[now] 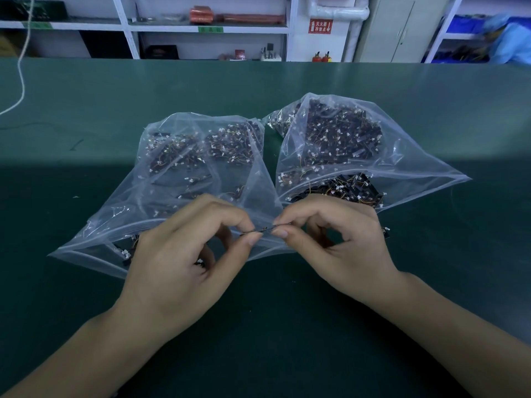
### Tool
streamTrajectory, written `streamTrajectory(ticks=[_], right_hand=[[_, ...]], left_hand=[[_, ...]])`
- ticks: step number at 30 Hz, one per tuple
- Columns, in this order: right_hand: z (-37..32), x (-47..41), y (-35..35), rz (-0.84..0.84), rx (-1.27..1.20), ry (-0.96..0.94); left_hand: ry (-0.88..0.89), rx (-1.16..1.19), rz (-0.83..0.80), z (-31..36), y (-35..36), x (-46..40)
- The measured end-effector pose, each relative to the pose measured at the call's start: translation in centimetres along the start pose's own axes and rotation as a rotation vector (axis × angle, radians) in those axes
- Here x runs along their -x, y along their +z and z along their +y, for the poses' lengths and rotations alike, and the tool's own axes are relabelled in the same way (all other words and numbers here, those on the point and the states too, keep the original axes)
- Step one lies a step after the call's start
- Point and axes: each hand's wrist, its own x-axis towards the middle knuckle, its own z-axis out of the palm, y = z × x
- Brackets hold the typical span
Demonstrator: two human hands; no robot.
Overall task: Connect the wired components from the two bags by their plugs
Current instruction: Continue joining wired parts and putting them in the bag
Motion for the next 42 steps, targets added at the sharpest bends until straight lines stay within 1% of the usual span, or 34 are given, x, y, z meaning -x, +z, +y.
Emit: streamTrajectory(ticks=[20, 23, 25, 27, 29, 34, 36, 39, 42], right_hand=[[-0.2, -0.1, -0.1, -0.058, -0.003, -0.011], [0.0, -0.1, -0.3, -0.071, -0.012, -0.018], [0.3, -0.3, -0.8, -0.056, -0.001, -0.038], [0.9, -0.8, -1.9, -0.008, 0.082, -0.068], [2.0, -1.3, -3.3, 0.023, 0.18, -0.061], [5.2, -0.8, -5.1, -0.065, 0.405, 0.178], [5.9, -0.6, -5.2, -0.054, 0.481, 0.233], [6.2, -0.8, -5.3, -0.002, 0.553, 0.216], [6.2, -1.0, -5.5, 0.044, 0.573, 0.202]], left_hand=[[0.011, -0.02, -0.01, -0.1, -0.1, 0.0], [-0.012, 0.024, 0.004, 0.1, 0.0, 0.2], [-0.058, 0.053, 0.006, 0.3, -0.1, 0.3], [-0.068, 0.07, -0.006, 0.4, -0.1, 0.2], [-0.047, 0.052, -0.017, 0.4, -0.2, 0.1], [0.033, -0.055, -0.036, 0.1, -0.4, 0.1], [0.063, -0.081, -0.075, -0.1, -0.6, 0.1], [0.082, -0.149, -0.137, -0.6, -0.7, 0.2], [0.072, -0.248, -0.138, -1.0, -1.0, 0.1]])
